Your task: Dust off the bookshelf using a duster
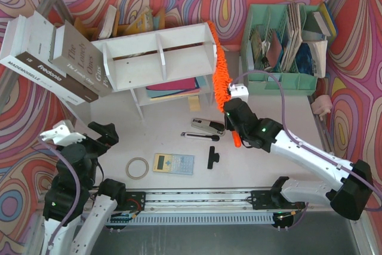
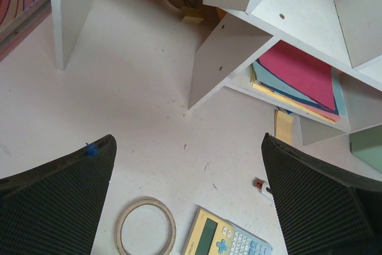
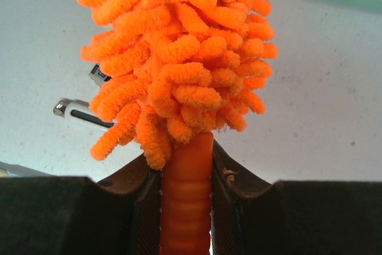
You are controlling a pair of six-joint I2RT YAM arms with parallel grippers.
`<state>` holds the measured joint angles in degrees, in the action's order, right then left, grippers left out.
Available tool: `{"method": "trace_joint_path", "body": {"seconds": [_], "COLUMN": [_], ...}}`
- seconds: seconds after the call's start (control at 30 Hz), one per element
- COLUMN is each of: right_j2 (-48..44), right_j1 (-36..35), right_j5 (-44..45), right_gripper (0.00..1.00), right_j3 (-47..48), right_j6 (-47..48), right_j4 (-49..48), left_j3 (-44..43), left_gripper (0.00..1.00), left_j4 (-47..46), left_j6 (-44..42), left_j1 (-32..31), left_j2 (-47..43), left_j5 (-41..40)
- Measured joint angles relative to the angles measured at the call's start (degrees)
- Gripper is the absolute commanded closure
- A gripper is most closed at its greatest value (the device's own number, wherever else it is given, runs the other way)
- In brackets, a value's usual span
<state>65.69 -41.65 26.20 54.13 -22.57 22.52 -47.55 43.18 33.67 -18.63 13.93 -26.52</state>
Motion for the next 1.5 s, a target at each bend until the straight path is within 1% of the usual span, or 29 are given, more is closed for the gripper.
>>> {"method": "trace_joint_path", "body": {"seconds": [0.2,0.4,0.53,0.63,0.83,0.97,1.1,1.2,1.37,1.5], "right_j2": [0.39,0.22,-0.74,-1.03,-0.76,-0.11,-0.24,-1.29,-4.94,-6.86], "right_j1": [0.00,0.04,0.04,0.04,0.04,0.04,0.04,0.04,0.02,-0.02], "right_j5": [-0.26,0.55,0.55,0.00,-2.45,-2.89,-2.29,-1.27,-0.09,-0.35], "right_gripper": [1.00,1.00,1.00,1.00,1.00,1.00,1.00,1.00,1.00,1.00], "right_j3": [-0.46,1.92,1.86,0.02,-6.60,-7.50,-5.57,-1.55,4.52,5.03], "right_j6": [-0.28,0.55,0.59,-0.11,-2.73,-2.99,-2.34,-1.09,0.74,0.66], "right_j4": [0.42,1.97,1.81,0.39,-1.16,-1.09,0.22,2.32,2.25,0.92], "left_j3": [-1.79,-1.86,-1.86,-1.86,-1.86,-1.86,-1.86,-1.86,-1.86,-1.86], "left_gripper": [0.01,0.02,0.02,0.02,0.02,0.02,0.02,0.01,0.01,0.02], "left_j4": [0.37,0.37,0.39,0.39,0.39,0.42,0.42,0.42,0.42,0.44], "left_j6": [-1.99,-3.08,-3.10,-3.08,-3.06,-3.06,-3.04,-3.04,-3.04,-3.04], "left_j1": [0.00,0.00,0.00,0.00,0.00,0.00,0.00,0.00,0.00,0.00], "left_j2": [0.04,0.07,0.07,0.07,0.07,0.07,0.07,0.07,0.20,0.42], "left_j5": [-0.92,-0.76,-0.96,-0.96,-0.96,-0.96,-0.96,-0.96,-0.96,-0.96]}}
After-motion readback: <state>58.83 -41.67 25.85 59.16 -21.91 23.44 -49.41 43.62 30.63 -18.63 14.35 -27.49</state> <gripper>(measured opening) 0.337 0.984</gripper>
